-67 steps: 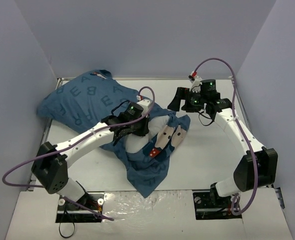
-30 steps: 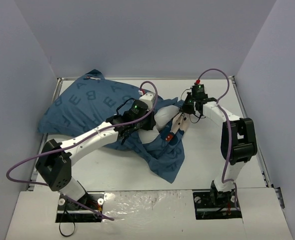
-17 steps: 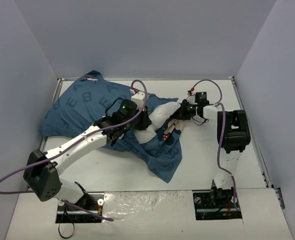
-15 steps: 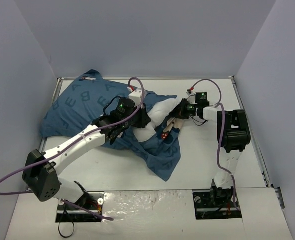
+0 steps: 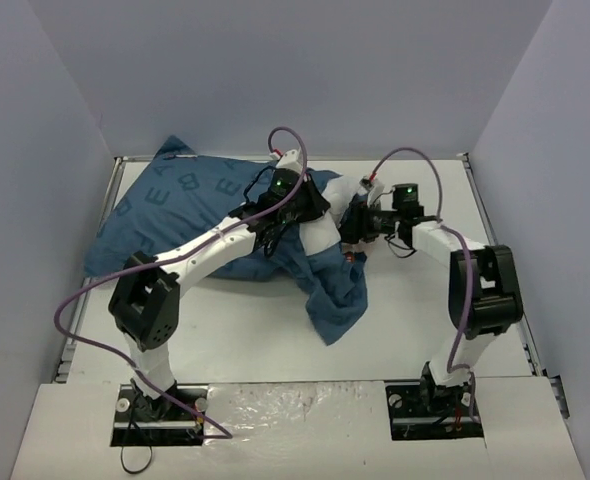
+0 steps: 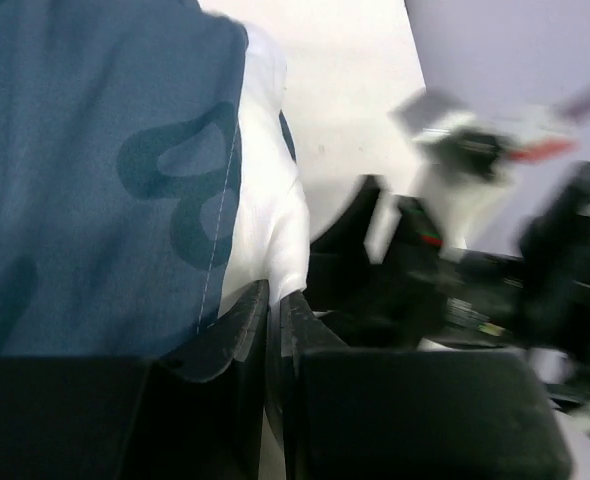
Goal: Remove the pillowcase from the pillow
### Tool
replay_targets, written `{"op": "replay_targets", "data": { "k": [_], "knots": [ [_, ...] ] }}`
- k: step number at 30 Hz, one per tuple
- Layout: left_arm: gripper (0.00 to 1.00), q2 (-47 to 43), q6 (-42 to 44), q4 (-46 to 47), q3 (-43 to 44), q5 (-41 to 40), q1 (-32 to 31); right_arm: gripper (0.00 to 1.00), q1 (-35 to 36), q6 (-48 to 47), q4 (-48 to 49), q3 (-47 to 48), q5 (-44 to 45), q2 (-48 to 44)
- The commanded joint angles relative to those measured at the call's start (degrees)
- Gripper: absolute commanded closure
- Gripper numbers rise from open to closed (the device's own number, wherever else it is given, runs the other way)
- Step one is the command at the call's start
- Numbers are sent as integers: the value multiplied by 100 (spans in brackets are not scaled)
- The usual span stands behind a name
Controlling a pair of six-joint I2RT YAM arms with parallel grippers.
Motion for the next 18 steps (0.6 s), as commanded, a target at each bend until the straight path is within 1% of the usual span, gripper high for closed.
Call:
{"op": "replay_targets", "data": {
  "k": [1,2,3,4,5,6,7,8,9,11,13,14,16,17,18],
  "knots": [
    [98,-73,-482,861,557,-115,54,50,-421,-2012,-951,311,-788,-905],
    [98,-64,-491,826,558,-141,54,42,-692,-2401,-1171,372,-1444,-1124],
    [98,-55,-500,834,549,-133,54,39,-808,-2866,-1921,468,-1659,-1230],
    [98,-46,-500,843,506,-115,72,36,-879,-3532,-2520,765,-1940,-1318],
    [98,-37,-517,843,496,-106,89,30,-923,-5827,-3501,1038,-2091,-1380],
    [98,-28,-526,834,488,-54,107,29,-819,-6981,-5364,1328,-1901,-1363],
    [98,-2,-544,843,496,-19,125,28,-679,-8054,-6192,1835,-1681,-1320],
    [98,7,-561,834,496,-1,142,28,-486,-9918,-6948,2014,-1409,-1171],
    [98,16,-562,825,505,-1,151,28,-171,-10302,-7565,2094,-972,-1144],
    [98,7,-570,773,566,-36,186,27,-19,-10420,-7510,2008,-792,-1248],
    [98,-37,-544,676,610,-97,221,27,130,-10229,-7265,1972,-556,-1328],
    [98,-63,-535,641,628,-132,256,27,166,-9479,-6733,1894,-450,-1433],
    [98,-134,-526,615,619,-159,300,26,271,-8729,-6124,1727,-152,-1687],
    [98,-142,-544,588,611,-185,335,27,359,-7341,-5051,1448,94,-1793],
    [98,-169,-561,614,602,-185,344,27,569,-6857,-4579,1288,383,-1890]
  ]
}}
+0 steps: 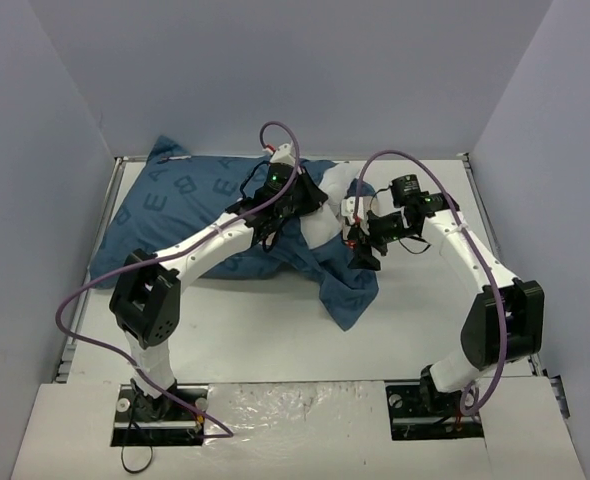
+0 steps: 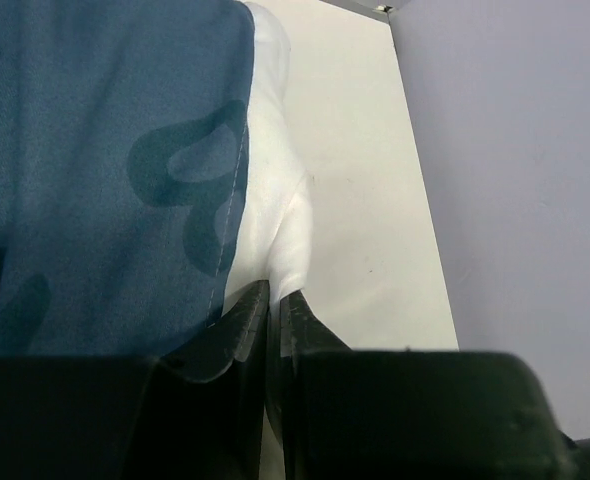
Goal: Remove the pillowcase from the pillow
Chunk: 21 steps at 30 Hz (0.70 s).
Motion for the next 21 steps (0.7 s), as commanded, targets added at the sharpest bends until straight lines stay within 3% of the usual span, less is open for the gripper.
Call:
{"op": "replay_targets", "data": {
  "k": [1,2,3,6,8,12,17,21],
  "knots": [
    [98,-414,-159,429,344,-150,183,28,328,1745,1446,-483,1225,-624],
    [98,-422,-194,429,352,-168,183,29,468,2078,2154,-815,1500,-696],
    [98,-423,-221,429,361,-168,192,32,600,3013,2596,-993,1851,-766],
    [98,-423,-317,455,431,-203,192,39,1092,3565,3398,-1450,2442,-889],
    [98,-405,-414,464,528,-255,200,65,1269,4225,3977,-1722,2566,-942],
    [98,-405,-721,534,660,-387,270,97,1243,4525,4270,-1977,2321,-950],
    [98,-361,-1319,631,906,-713,429,100,1312,4192,4288,-2479,1653,-1565],
    [98,-256,-1618,718,1099,-757,508,100,1602,3972,4323,-2646,1721,-1909]
  ]
}}
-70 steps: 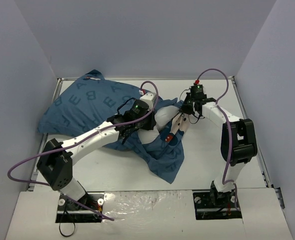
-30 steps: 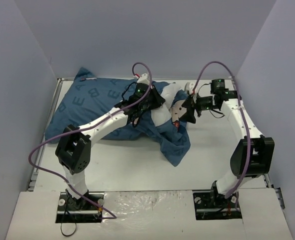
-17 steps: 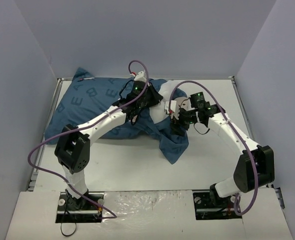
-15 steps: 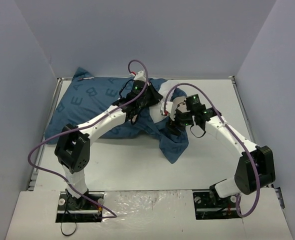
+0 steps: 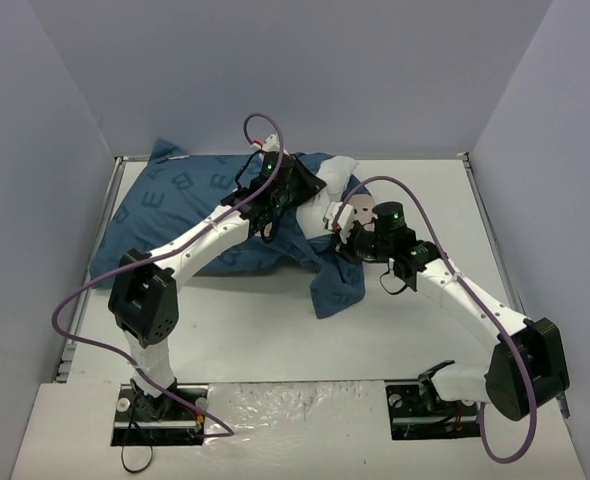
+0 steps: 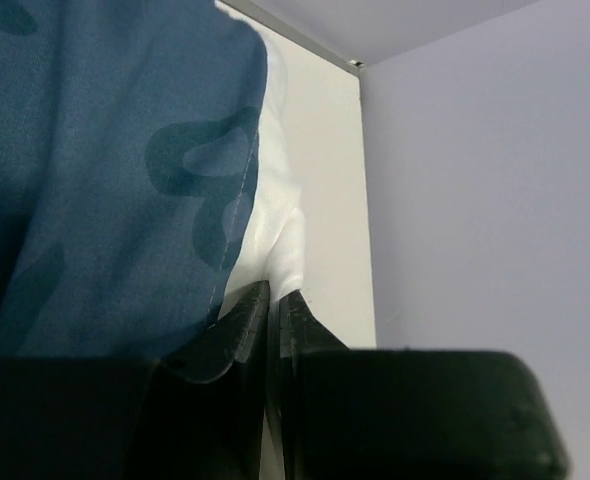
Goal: Remove the pillowcase from the pillow
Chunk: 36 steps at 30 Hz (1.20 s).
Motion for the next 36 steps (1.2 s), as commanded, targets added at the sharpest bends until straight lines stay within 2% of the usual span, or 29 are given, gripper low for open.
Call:
{"op": "replay_targets", "data": {
  "k": [1,2,4,5,6,9,11,13,14,16,17,20,23,24,27,28,29,32,36],
  "knots": [
    [98,-236,-652,1105,704,-573,333,100,342,-135,-228,-199,-505,-338],
    [98,-192,-705,1114,756,-564,342,100,360,-136,-193,-242,-496,-329],
    [98,-157,-811,1150,801,-547,342,91,403,-171,-122,-304,-505,-302],
    [98,-131,-820,1150,853,-538,342,81,404,-188,-96,-365,-496,-285],
    [98,-130,-829,1150,871,-538,342,65,404,-171,-78,-392,-487,-276],
    [98,-139,-864,1167,880,-512,359,48,404,-232,-52,-523,-435,-276],
    [98,-165,-908,1185,854,-503,368,46,404,-276,-26,-594,-373,-267],
    [98,-192,-952,1202,801,-485,377,50,404,-320,53,-699,-356,-276],
    [98,-209,-961,1211,783,-468,386,58,404,-303,123,-735,-312,-276],
    [98,-236,-1013,1229,731,-450,386,68,395,-172,473,-814,-172,-259],
    [98,-271,-1048,1238,713,-441,377,77,369,-145,580,-823,-49,-232],
    [98,-332,-1145,1290,643,-415,386,88,290,-127,915,-744,110,-109],
    [98,-402,-1136,1273,599,-406,395,90,193,-293,872,-533,137,-74],
    [98,-420,-1154,1281,581,-415,421,89,158,-355,715,-446,-29,-117],
    [98,-508,-1171,1299,485,-415,456,72,87,-802,171,-384,-686,-451],
    [98,-560,-1180,1325,406,-398,482,60,87,-926,64,-366,-803,-704],
    [98,-596,-1198,1343,362,-389,491,56,44,-901,36,-401,-847,-837],
    [98,-728,-1242,1404,142,-345,518,49,-219,-735,115,-541,-1111,-1242],
    [98,-903,-1330,1536,-157,-274,544,43,-773,-584,457,-673,-1287,-1208]
  ]
}}
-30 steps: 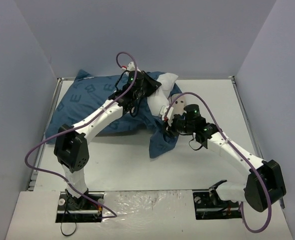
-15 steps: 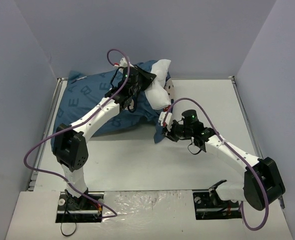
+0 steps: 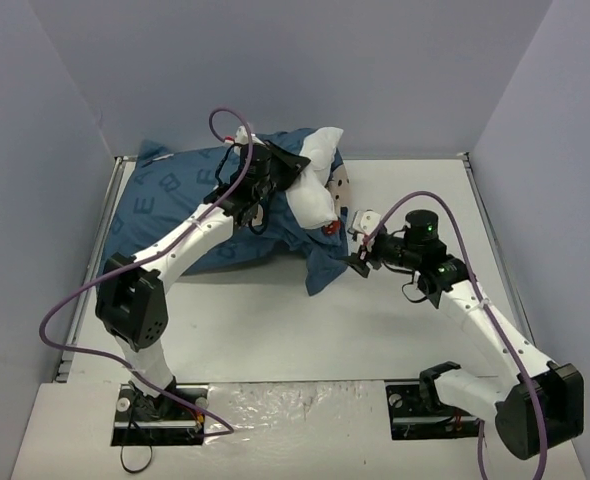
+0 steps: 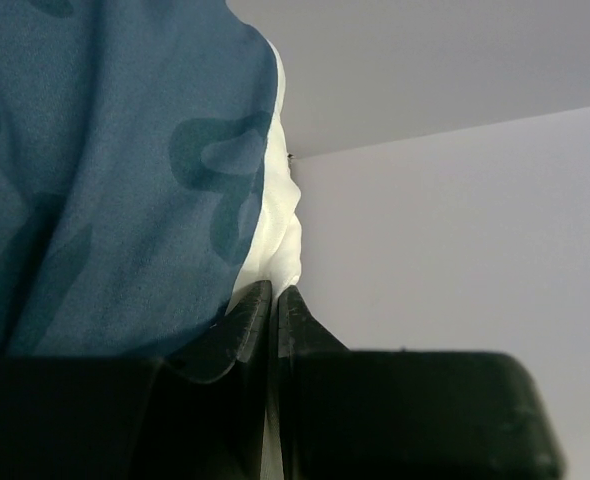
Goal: Remove the pillowcase from the pillow
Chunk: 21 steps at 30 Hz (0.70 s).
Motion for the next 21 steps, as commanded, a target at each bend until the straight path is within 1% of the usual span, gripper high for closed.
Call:
{"op": "replay_targets", "data": {
  "k": [1,2,4,5,6,8,10,12,14,15,16,17,18,19,20,21],
  "knots": [
    [98,-683,-235,872,-13,71,148,39,-278,74,387,-81,-402,164],
    [98,-709,-243,881,-91,132,149,37,-287,39,624,-177,-480,235],
    [98,-797,-270,934,-171,159,149,35,-287,345,1054,-274,-691,550],
    [98,-824,-279,942,-206,177,149,34,-278,529,1483,-344,-779,683],
    [98,-885,-287,960,-285,186,149,34,-261,809,1635,-345,-832,806],
    [98,-964,-314,1021,-408,177,149,34,-50,1127,2205,-337,-868,1131],
    [98,-1070,-331,1048,-496,168,140,33,239,1539,2523,-336,-807,1359],
    [98,-1175,-349,1074,-593,125,149,32,398,1839,3024,-406,-395,1492],
    [98,-1246,-393,1118,-672,116,149,35,451,2462,3584,-477,88,1720],
    [98,-1324,-410,1144,-716,72,131,45,434,2726,3779,-538,447,1799],
    [98,-1377,-454,1162,-812,37,131,54,399,3154,4103,-556,520,1931],
    [98,-1421,-472,1180,-856,28,122,61,425,3254,4185,-565,547,1984],
    [98,-1500,-489,1223,-909,28,114,71,451,3316,4238,-565,504,2037],
    [98,-1544,-516,1241,-997,28,105,76,495,3352,4273,-582,399,2125],
    [98,-1579,-577,1267,-1032,28,105,86,548,3361,4221,-608,328,2152],
    [98,-1623,-612,1311,-1050,28,113,100,670,3352,4186,-644,206,2152]
  ]
}}
